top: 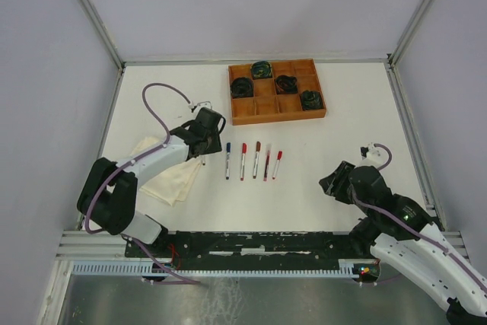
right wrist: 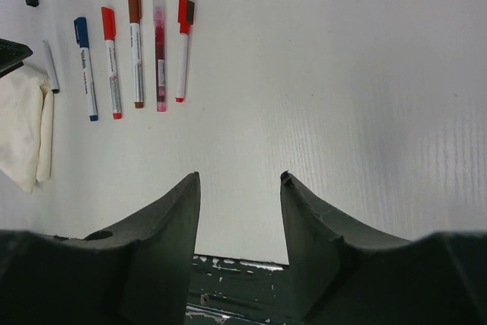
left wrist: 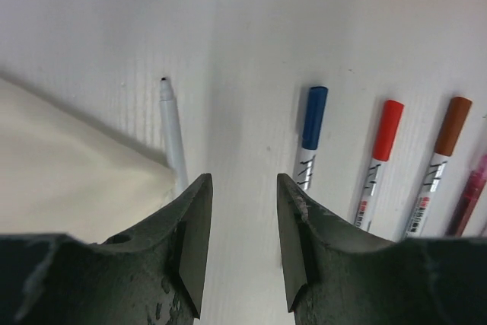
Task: Insert the pens into the pen caps
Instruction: Place the pen at the center of the board, then pick up the pen from the center of the board.
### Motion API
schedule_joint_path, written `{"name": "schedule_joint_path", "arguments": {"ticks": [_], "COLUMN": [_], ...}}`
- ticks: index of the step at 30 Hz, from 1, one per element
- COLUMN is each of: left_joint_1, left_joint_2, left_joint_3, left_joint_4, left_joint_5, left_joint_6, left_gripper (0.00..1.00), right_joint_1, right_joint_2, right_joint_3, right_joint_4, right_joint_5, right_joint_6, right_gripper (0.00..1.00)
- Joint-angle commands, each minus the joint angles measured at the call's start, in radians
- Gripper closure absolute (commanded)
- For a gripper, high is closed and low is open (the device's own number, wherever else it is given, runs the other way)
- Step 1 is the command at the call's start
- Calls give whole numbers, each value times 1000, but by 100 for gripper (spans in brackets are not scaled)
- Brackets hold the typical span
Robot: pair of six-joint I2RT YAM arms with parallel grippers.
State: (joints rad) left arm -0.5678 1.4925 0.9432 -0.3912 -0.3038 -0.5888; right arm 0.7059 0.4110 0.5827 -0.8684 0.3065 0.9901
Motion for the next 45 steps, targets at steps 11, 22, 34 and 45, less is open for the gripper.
{"name": "schedule_joint_path", "arguments": {"ticks": [11, 22, 34, 45], "left_joint_1": [113, 145, 147, 144], "left_joint_2": [49, 114, 158, 59], "left_joint_3": [-40, -41, -33, -93], "left_joint_4": [74, 132, 70, 22], "left_joint_5": [14, 29, 15, 43], "left_joint_6": [7, 23, 3, -9], "left_gripper": [56, 56, 60, 67], "right_joint_1": [-3, -3, -2, -2], "right_joint_2": [36, 66, 45, 55], "right_joint_3": [-4, 6, -6, -14], "right_joint_4": [74, 89, 84, 100], "right_joint_5": [-13, -26, -23, -34], "right_joint_6": [-13, -19, -15, -13], "right_gripper": [46, 46, 46, 46]}}
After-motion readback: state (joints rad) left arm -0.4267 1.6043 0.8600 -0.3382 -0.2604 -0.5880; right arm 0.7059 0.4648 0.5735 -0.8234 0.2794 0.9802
